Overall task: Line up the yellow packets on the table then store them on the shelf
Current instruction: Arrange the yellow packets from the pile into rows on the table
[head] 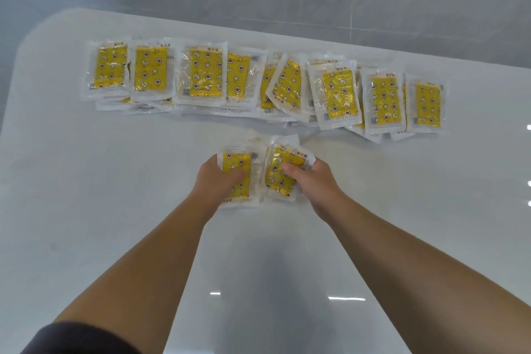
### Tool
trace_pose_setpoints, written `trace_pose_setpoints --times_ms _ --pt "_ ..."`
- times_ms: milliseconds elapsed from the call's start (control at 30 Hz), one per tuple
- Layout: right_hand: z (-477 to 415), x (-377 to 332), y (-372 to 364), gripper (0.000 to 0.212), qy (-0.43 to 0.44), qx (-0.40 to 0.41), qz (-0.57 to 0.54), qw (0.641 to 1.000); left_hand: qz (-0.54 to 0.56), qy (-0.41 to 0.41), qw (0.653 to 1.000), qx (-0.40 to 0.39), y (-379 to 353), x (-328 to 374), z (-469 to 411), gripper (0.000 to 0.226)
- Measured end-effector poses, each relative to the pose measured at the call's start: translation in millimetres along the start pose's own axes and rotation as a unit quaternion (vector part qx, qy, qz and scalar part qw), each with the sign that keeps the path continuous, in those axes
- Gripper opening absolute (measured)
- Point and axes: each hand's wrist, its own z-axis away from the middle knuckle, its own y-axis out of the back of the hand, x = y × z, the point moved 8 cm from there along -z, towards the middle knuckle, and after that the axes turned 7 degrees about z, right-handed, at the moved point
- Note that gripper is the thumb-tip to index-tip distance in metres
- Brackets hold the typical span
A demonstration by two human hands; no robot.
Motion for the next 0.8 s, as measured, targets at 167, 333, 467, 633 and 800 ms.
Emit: trace_pose_setpoints --times_ms 167,333,467,633,800 --pt "6 8 -12 0.03 -0.026 -0.064 -0.021 0.997 0.01 -0.006 0.999 -0.043 7 -2 12 0.019" --pt "18 -20 -16 0.027 -0.014 -0.092 -0.071 0.993 0.035 -0.009 0.998 -0.052 31 21 24 0.021" --pt "15 -82 -21 0.031 0.037 -0.104 -0.117 0.987 0.084 -0.035 0.995 -0.038 46 70 14 0.023" --pt "-13 -145 -17 0.037 0.046 -0.05 -0.112 0.991 0.1 -0.075 0.992 -0.022 51 139 -17 0.026" --pt "-50 -163 -13 0.046 0.026 0.041 -0.033 0.998 0.039 -0.075 0.996 0.027 50 166 -55 0.016"
